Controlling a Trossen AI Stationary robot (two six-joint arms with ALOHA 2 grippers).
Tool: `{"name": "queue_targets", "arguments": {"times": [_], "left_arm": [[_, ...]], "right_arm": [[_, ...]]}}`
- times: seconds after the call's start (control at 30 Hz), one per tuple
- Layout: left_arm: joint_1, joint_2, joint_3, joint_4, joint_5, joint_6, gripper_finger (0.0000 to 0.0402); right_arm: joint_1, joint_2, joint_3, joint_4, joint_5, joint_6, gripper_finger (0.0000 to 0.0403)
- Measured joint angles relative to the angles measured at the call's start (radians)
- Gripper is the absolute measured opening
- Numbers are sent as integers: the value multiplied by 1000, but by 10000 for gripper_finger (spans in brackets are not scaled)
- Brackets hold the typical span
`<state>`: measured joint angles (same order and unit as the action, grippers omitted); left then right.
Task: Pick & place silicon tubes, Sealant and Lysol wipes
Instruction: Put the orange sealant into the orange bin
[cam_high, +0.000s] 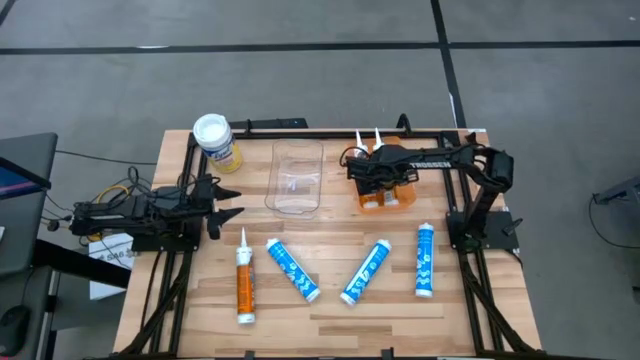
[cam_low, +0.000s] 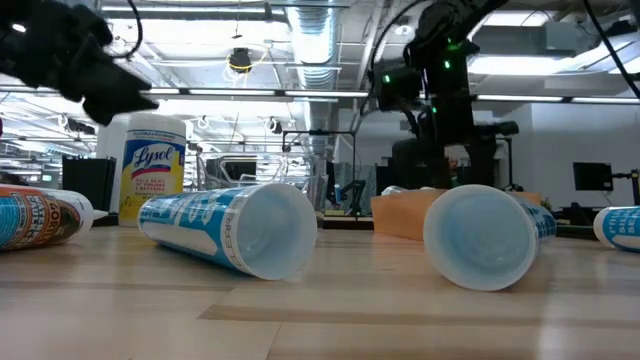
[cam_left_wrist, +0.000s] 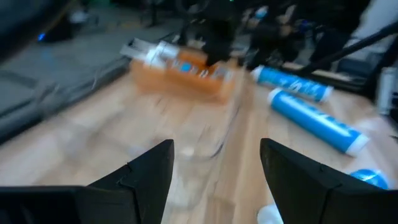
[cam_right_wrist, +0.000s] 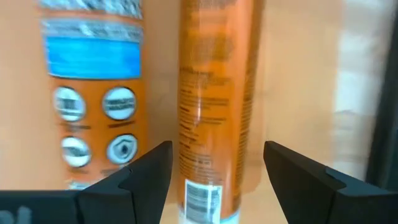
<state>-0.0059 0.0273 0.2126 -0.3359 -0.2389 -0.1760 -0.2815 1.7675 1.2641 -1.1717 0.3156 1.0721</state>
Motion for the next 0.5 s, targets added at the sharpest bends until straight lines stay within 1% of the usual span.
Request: {"name": "queue_targets", "arguments": {"times": [0.1, 0.23, 0.4, 0.5], "left_arm": [[0, 6, 40, 21, 74, 46, 231], [0, 48, 112, 4, 147, -14, 231], [-1, 163, 208, -51, 271, -41, 231], [-1, 254, 269, -97, 326, -82, 231]], "right_arm": [[24, -15, 72, -73, 36, 0, 244], [63, -83, 147, -112, 82, 0, 244], [139, -219, 161, -118, 131, 0, 244], [197, -302, 161, -139, 153, -43, 244]]}}
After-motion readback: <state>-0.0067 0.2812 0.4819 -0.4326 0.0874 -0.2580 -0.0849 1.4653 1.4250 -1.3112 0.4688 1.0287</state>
